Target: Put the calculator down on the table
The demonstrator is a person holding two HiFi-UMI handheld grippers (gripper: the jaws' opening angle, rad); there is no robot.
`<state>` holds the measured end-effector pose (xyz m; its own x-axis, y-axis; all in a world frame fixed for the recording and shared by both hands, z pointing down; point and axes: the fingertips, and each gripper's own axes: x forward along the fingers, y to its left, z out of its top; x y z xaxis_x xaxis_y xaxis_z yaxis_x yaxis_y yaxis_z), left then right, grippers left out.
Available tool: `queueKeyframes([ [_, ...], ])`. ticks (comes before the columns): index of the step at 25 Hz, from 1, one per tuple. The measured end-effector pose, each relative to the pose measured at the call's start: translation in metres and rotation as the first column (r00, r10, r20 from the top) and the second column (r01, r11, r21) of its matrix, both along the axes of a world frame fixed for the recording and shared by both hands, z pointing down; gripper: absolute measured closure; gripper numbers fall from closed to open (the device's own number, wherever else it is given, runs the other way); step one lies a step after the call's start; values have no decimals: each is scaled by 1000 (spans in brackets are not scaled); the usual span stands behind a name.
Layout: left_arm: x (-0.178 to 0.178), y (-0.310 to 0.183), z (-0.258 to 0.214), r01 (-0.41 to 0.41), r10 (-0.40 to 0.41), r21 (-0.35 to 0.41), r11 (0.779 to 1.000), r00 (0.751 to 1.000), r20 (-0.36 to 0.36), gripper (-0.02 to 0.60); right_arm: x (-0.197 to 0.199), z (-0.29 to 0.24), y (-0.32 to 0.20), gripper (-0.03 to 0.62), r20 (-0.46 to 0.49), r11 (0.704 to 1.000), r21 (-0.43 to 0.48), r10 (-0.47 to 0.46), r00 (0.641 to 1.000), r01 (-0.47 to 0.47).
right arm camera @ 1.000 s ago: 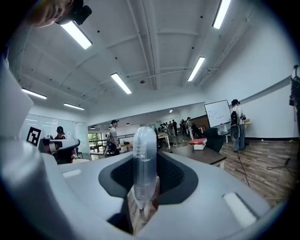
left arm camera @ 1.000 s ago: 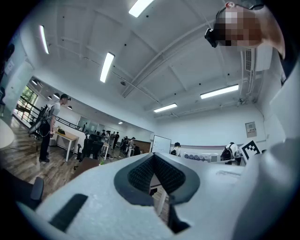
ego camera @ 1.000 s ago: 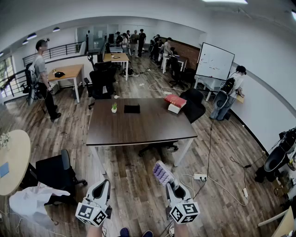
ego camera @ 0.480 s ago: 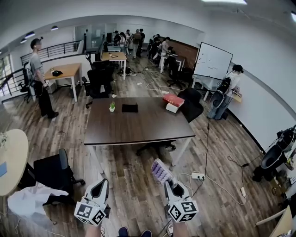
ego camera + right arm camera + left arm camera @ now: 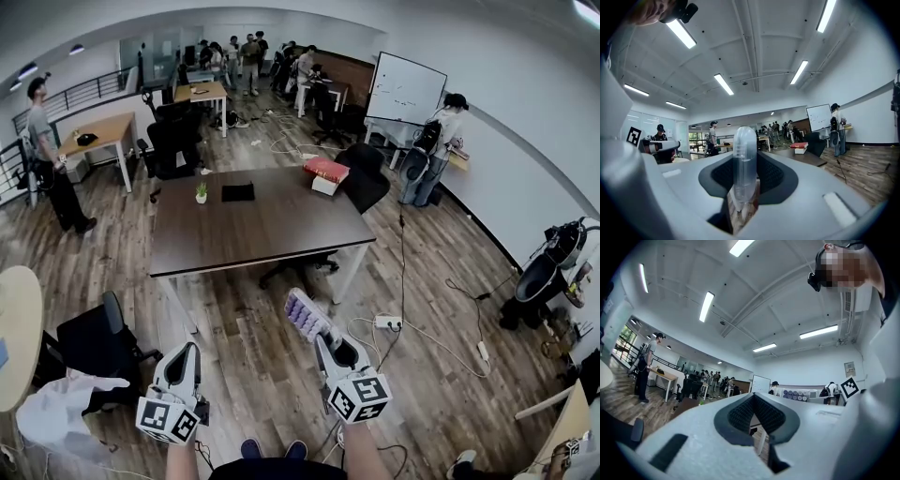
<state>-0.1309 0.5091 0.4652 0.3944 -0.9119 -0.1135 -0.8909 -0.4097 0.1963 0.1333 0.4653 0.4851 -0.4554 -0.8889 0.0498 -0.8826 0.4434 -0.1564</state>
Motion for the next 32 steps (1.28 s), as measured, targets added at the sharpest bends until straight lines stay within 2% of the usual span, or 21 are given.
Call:
queueKeyframes([
  [8,3,-4,1,25,-25,-18,1000,999,32,586,6,2,1,477,0,1000,-21,3,1000,-3],
  [13,-20,-9,7,60,-60,-26,998,998,8,586,-5,6,-3,477,-6,1000,-20,5,1000,-5],
  [16,-32,-10,9,76,-75,-21,997,997,20,586,-14,4,-6,477,-9,1000,-13,3,1000,-3],
  [22,-49,-13,8,69,-69,-6,998,998,-3,586,-30,-3,-8,477,-29,1000,4,16,999,-15],
  [32,-87,-8,9,32,-32,10,999,999,21,586,-66,0,3,477,-30,998,14,57,998,-56],
])
